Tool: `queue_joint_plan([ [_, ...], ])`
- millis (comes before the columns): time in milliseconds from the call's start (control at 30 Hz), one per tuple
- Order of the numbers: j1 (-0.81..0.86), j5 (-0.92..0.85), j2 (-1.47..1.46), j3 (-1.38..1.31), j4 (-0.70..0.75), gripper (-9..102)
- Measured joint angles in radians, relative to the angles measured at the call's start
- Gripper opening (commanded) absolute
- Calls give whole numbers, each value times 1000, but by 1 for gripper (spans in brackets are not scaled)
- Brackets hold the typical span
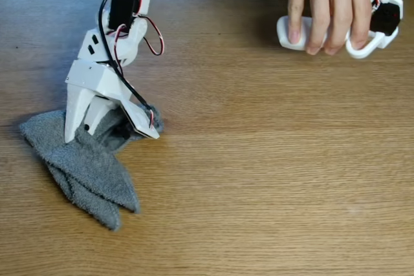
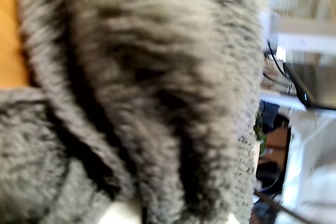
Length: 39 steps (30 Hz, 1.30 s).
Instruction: Clean the area in front of the robot
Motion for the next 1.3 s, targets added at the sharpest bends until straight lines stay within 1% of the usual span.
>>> queue_joint_plan([
  [67, 17, -55, 21, 0, 57, 0],
  [133, 25, -58, 29, 6, 63, 0],
  [267, 9, 103, 29, 2, 64, 0],
  [333, -11, 181, 29, 2, 98, 0],
  [367, -29, 189, 29, 0, 132, 0],
  [467, -63, 117, 41, -3, 253, 0],
  [567, -80, -48, 72, -5, 388, 0],
  [667, -84, -129, 89, -5, 480, 0],
  [733, -78, -147, 91, -5, 477, 0],
  [833, -74, -160, 91, -5, 430, 0],
  [967, -104, -161, 91, 3, 368, 0],
  [1067, -143, -152, 110, 6, 360, 0],
  [1167, -230, -44, 141, 8, 359, 0],
  [1300, -373, 184, 183, 15, 370, 0],
])
